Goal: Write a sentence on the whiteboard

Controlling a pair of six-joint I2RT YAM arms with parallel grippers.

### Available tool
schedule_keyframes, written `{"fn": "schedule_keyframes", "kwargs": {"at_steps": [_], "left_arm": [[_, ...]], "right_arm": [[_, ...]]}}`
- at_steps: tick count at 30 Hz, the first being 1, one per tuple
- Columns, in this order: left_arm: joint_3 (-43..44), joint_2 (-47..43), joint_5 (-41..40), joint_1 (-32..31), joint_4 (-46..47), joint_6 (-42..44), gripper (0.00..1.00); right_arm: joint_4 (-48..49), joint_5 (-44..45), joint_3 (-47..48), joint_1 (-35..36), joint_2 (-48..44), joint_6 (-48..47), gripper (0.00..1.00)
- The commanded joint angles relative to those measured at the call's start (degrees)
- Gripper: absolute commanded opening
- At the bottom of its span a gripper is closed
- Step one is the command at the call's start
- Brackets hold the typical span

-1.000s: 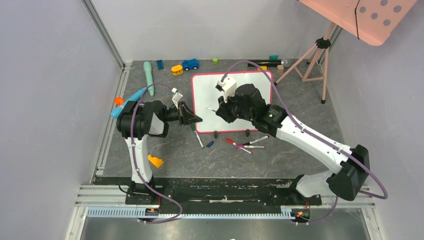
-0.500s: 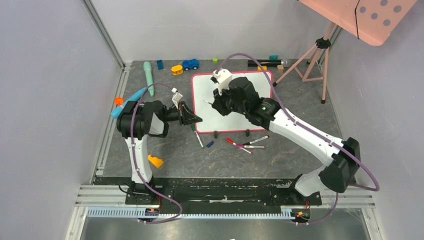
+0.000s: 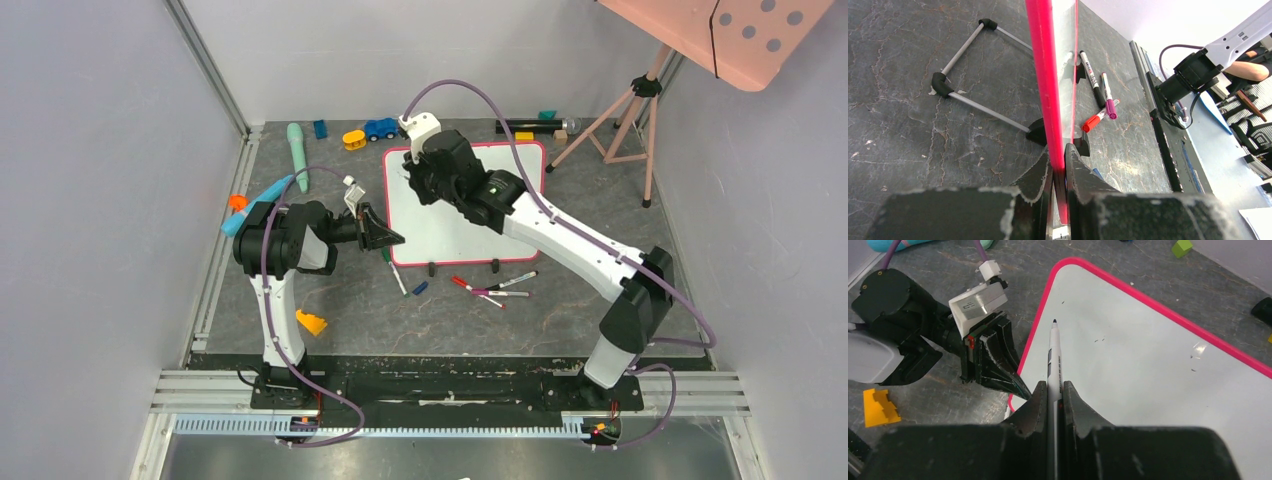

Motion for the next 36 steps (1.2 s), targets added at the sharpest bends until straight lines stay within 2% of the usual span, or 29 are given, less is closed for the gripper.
{"fn": "schedule_keyframes", "kwargs": {"at_steps": [1,13,36], "left_arm": [[0.07,1.96,1.65,0.16,3.85,6.71,0.02],[0.09,1.97,1.97,0.16,3.85,6.77,0.02],[0.07,1.88,2.01,0.16,3.85,6.9,0.02]], "right_arm": [[0.09,4.14,5.57,0.11,2.56,-1.38,0.0],[-0.19,8.46,9.55,0.01,6.73,-1.71,0.0],[2.03,10.38,11.69,-0.5,9.28,-3.37,0.0]]}}
